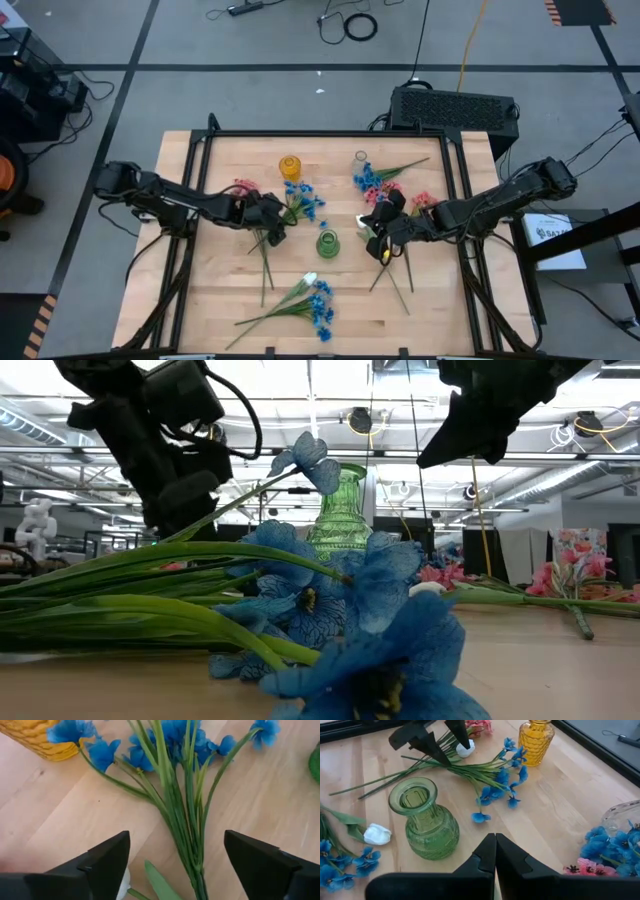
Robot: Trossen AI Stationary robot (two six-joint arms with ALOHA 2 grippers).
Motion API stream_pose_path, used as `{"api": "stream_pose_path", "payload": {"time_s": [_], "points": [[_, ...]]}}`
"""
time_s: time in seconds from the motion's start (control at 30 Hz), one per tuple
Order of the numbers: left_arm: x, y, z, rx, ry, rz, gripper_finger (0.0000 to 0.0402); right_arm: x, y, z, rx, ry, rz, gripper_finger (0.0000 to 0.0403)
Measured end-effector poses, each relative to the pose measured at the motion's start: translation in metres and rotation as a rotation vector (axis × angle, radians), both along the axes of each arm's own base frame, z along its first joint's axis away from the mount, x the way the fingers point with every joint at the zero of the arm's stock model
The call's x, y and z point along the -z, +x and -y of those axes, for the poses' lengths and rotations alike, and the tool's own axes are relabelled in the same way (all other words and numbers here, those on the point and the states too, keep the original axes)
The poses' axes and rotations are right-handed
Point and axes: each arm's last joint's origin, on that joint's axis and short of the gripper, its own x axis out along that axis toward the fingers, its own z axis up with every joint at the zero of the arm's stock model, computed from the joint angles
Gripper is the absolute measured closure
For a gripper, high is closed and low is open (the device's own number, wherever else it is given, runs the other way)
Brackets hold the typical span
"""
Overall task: Sort flowers into vase by color
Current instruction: Put the top left blue flowers into the yellow vase
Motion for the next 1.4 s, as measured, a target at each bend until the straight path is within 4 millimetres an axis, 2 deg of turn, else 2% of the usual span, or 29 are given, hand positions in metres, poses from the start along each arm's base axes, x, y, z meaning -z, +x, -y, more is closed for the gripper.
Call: {"api": "stream_pose_path", "payload": {"time_s": [0.23,0.5,0.9,1.2,1.4], "points": [[0.015,0.010,0.001,0.027,0.015,-0.014,0.0035,0.000,0.000,0.000,0.001,0.009,0.001,0.0403],[0.026,0.013,-0.007,0.053,-0.002,-0.069,0.0044,0.000,0.000,-0.002,0.002,0.017,0.003,0.0403],[0.035,0.019,-0.016,0.075,-0.055,-0.073,0.0187,0.000,0.000,-0.002,0.002,0.017,0.004,0.0403],[0.019,0.023,-0.015,0.130,-0.095,-0.030,0.0292,0.000,0.000,-0.002,0.001,0.018,0.004,0.0403],[0.008,0.024,-0.015,0.141,-0.109,-0.003,0.0339,0.000,0.000,-0.003,-0.014,0.043,0.001,0.0403]]}}
